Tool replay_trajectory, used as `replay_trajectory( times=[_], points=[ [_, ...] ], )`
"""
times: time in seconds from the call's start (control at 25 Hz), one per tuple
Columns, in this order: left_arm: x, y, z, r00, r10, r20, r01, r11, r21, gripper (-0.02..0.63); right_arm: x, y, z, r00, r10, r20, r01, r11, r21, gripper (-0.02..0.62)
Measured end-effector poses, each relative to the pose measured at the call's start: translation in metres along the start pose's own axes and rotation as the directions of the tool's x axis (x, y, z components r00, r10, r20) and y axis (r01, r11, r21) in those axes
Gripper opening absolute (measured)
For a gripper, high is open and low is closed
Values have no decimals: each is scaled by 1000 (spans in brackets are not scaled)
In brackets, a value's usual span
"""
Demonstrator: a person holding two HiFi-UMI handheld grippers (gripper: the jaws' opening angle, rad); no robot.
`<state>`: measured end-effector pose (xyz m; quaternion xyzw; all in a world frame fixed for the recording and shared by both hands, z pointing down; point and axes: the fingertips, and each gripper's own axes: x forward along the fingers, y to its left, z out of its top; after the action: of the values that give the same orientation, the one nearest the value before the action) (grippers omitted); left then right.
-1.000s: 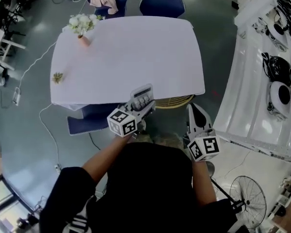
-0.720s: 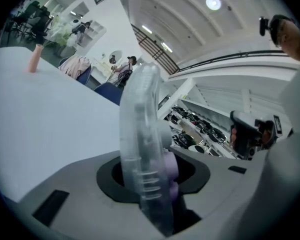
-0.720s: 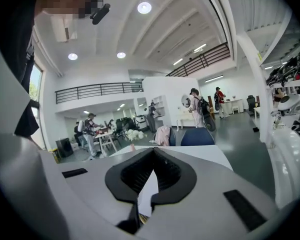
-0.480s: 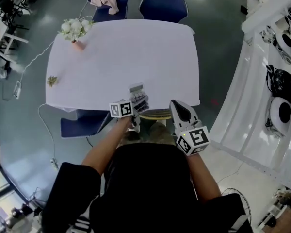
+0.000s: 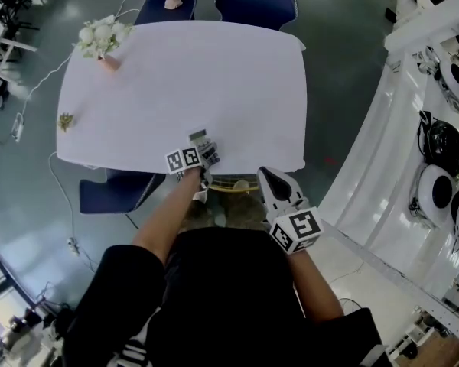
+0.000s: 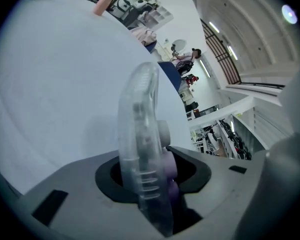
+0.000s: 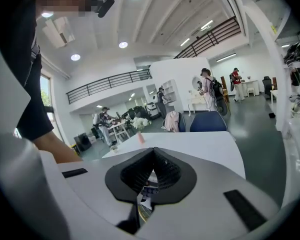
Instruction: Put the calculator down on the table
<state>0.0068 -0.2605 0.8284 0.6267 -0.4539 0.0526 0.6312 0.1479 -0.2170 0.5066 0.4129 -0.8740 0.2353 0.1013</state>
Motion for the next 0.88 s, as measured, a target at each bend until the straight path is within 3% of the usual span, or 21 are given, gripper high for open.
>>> replay_trajectory(
  times=[0.16,0.32,0.52,0.68,0.88],
  points=[
    [5,8,-5,999,43,-16,-44,998,-46,174,-5,-12,-8,999,-28,-34,28,1000,0,-3],
    [3,8,-8,999,39,-19,-39,999,-38,213,-8,-15,-3,998,-63,-25,63,998,-2,-3],
    [0,3,-3,996,76,-34,-74,994,80,306,-13,-15,9,992,-122,15,122,992,14,-3],
    [-17,13,3,990,138,-7,-135,978,159,319,-14,-3,10,989,-146,27,146,989,-3,-3],
    [-40,33,10,985,171,18,-171,968,182,322,-15,21,9,987,-155,43,156,988,-19,-3]
  ],
)
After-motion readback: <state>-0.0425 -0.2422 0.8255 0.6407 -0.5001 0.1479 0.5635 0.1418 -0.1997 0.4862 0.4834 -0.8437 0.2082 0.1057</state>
